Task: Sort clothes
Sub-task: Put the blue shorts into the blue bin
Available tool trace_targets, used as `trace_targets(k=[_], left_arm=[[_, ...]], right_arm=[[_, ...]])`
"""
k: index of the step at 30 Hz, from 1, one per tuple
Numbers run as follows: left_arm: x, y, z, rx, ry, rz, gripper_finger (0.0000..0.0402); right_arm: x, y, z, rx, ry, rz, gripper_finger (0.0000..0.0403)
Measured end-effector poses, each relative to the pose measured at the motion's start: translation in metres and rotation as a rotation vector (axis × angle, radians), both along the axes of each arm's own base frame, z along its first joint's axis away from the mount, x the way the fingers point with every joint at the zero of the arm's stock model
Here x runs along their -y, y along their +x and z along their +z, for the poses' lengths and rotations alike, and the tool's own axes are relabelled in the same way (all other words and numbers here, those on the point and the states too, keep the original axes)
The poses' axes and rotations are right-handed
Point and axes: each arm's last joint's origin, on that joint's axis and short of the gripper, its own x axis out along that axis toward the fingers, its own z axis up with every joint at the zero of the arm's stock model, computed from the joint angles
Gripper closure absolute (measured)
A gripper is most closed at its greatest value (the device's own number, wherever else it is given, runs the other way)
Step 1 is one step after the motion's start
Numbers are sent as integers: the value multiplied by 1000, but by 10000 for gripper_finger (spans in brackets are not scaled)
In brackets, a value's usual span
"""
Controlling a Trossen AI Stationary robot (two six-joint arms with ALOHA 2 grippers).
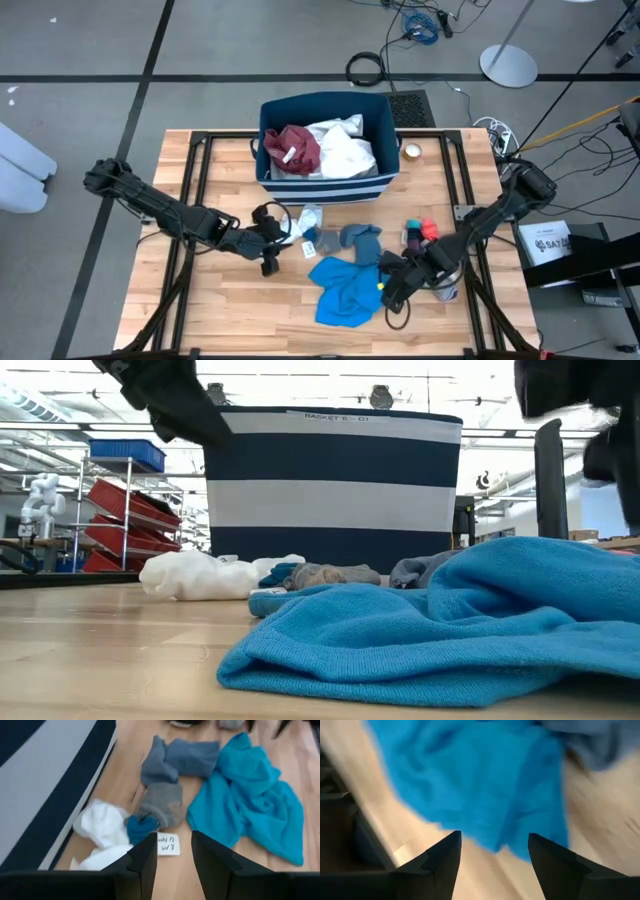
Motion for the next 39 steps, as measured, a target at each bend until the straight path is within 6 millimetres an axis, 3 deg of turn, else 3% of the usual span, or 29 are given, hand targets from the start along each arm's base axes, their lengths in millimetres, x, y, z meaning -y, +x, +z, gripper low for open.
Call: trace_targets(k=[5,14,31,36,39], left_arm=[[0,1,1,5,33,-30,272],[0,1,1,0,71,-60,272],[0,1,1,4,66,-62,272],[0,1,1,4,65,-62,272],[0,1,1,4,65,-62,272]], right_arm=[[3,-2,-12,-10,30,-77,186],[-1,6,-9,107,73,-59,186],[-6,12,-45,-55,23,-62,188],[-7,15,-42,-29,19,-14,208],[-7,16,-42,-15,10,14,246]])
